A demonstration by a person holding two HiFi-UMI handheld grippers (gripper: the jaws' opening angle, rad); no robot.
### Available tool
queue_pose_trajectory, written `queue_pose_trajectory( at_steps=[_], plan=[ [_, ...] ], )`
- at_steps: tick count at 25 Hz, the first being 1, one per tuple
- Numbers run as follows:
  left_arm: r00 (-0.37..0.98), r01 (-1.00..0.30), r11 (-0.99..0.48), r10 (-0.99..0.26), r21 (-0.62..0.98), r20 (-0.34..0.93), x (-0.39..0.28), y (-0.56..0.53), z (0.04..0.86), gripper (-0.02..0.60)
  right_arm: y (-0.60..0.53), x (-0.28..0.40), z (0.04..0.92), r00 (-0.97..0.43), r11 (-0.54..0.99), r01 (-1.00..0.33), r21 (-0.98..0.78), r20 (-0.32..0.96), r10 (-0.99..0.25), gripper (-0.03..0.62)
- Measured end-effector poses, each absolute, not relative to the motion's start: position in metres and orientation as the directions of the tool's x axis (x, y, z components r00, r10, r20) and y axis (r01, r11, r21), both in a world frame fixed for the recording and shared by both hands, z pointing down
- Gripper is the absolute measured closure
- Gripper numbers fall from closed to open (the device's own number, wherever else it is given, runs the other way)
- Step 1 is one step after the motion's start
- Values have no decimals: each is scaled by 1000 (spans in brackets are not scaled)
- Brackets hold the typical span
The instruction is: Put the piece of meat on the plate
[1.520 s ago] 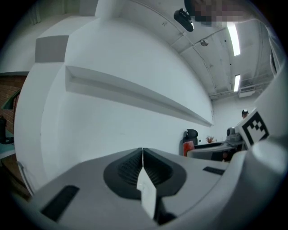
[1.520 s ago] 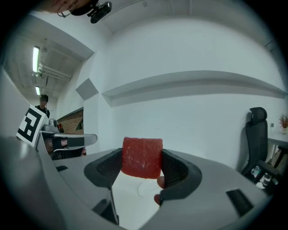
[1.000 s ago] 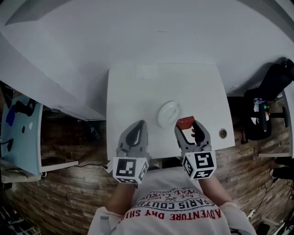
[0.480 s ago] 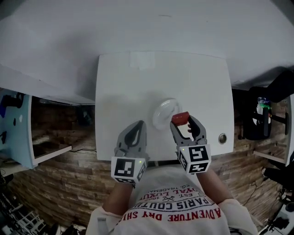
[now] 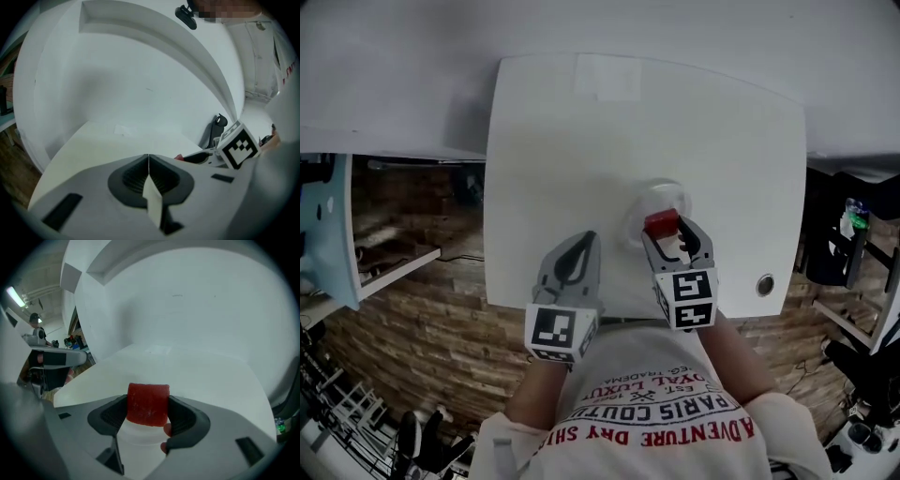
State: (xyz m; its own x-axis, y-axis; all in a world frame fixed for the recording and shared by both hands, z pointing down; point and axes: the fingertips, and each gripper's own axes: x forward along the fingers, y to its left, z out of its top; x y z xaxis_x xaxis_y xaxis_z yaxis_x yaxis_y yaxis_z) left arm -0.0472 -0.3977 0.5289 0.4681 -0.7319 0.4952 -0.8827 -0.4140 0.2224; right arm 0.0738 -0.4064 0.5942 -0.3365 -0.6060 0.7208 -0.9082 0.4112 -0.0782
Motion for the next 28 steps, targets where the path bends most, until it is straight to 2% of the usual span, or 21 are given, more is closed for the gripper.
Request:
queue_pose_trajectory(
  at_steps=[5,16,28],
  plan=[
    [456,-889,-395,-722,232,519,-49,-400,541,572,-406,68,621,-336,428,-899,-95,776,-534,318],
    [449,-893,-372,-702,253,553,-55,-401,557,572,-414,60,636,-353,428,-892,-144,813,-463,315],
    [453,-891,-376,-688,255,566,-63,-398,561,572,-419,59,638,-332,392,-909,-139,811,-483,312]
  ],
)
